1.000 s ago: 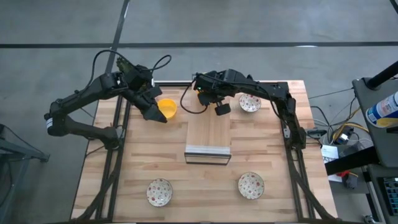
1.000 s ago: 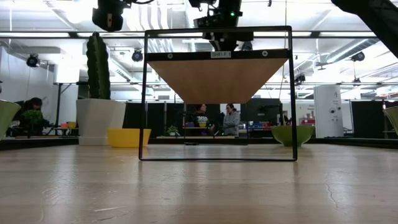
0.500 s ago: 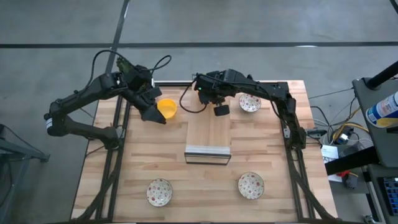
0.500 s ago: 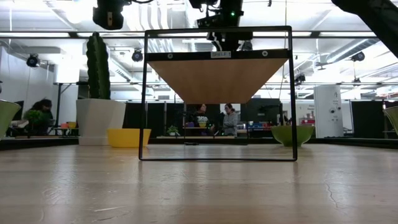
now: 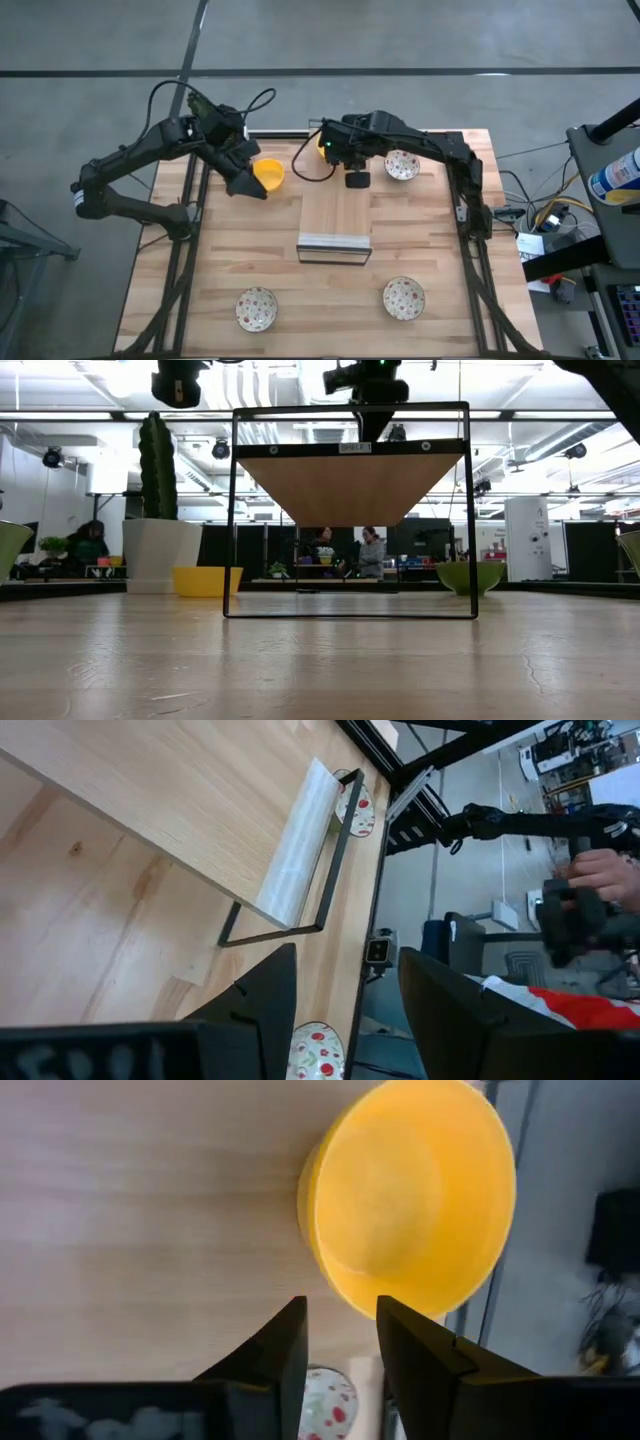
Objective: Pick & Place Mini bowls
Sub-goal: Stack the yellow bowl on the yellow bowls on the shelf
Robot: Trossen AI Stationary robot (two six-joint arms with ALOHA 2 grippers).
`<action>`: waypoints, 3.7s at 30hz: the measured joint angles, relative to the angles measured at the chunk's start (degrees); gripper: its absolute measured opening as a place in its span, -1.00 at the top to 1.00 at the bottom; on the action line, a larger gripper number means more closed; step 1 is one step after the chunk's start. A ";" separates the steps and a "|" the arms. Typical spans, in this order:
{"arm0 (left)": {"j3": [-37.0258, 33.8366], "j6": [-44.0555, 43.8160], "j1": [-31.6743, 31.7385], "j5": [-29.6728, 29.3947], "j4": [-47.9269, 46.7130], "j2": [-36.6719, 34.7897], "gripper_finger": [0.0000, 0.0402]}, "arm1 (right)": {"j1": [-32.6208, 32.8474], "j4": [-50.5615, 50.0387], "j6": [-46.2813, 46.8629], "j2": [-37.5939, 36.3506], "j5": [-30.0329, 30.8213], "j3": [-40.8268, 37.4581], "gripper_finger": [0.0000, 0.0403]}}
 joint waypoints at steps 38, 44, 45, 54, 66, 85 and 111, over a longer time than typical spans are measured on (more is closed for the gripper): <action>-34.64 21.38 0.45 -39.95 30.73 6.29 0.17 | 3.86 5.34 37.06 -6.91 -8.33 0.00 0.71; -34.35 22.85 1.38 -42.39 31.27 11.32 0.17 | 3.84 5.33 36.10 -6.93 -8.22 0.00 0.71; -34.44 22.87 1.49 -42.42 31.72 12.25 0.17 | 3.84 5.33 36.04 -6.97 -8.22 0.00 0.71; -34.47 23.70 1.86 -47.75 32.11 18.58 0.20 | 3.84 5.29 35.70 -7.00 -8.28 0.00 0.72; -32.13 21.74 1.92 -45.64 29.02 18.27 0.98 | 3.82 5.29 34.60 -7.00 -8.22 0.00 0.74; -7.31 17.20 0.50 -39.12 9.14 0.58 1.00 | 3.69 12.52 27.68 -10.22 -8.69 0.00 0.74; 25.12 27.01 -4.42 -36.15 6.99 25.36 1.00 | 5.33 58.57 21.88 -38.03 -26.23 -35.31 0.74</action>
